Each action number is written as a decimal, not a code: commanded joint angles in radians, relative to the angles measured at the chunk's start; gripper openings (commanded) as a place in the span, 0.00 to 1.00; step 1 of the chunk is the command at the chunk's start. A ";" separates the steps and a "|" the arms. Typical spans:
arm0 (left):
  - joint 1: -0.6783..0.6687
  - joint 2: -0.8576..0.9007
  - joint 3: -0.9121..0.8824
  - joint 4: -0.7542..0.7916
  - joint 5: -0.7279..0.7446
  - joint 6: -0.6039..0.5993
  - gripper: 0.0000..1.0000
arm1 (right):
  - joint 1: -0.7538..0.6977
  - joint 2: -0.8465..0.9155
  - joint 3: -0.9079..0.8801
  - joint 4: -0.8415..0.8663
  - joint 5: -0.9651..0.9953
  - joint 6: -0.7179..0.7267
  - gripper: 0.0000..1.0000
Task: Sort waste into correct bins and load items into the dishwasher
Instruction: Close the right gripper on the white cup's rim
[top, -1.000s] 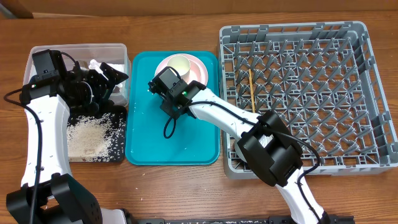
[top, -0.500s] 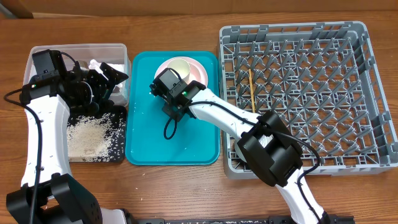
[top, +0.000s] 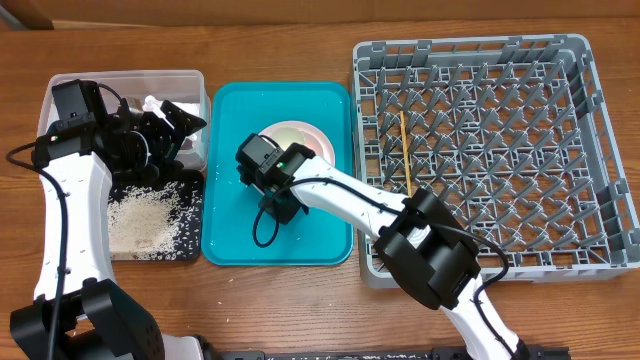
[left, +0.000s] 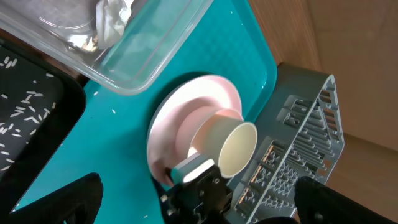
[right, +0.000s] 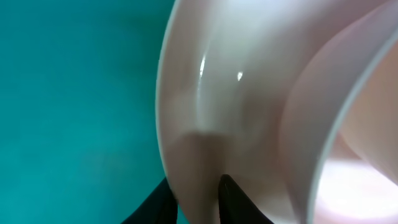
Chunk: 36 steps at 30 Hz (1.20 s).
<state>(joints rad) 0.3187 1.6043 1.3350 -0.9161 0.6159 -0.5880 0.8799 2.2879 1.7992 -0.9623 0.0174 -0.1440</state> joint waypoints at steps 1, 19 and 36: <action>0.002 -0.010 0.017 0.001 0.000 0.016 1.00 | 0.018 0.011 -0.011 -0.054 -0.164 0.071 0.24; 0.002 -0.010 0.017 0.001 0.000 0.016 1.00 | 0.018 -0.099 -0.010 -0.143 -0.266 0.093 0.29; 0.002 -0.010 0.017 0.001 0.000 0.016 1.00 | 0.015 -0.348 0.003 -0.100 -0.235 0.096 0.28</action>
<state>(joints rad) 0.3187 1.6043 1.3346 -0.9161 0.6159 -0.5880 0.8917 2.0178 1.7912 -1.0897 -0.2382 -0.0517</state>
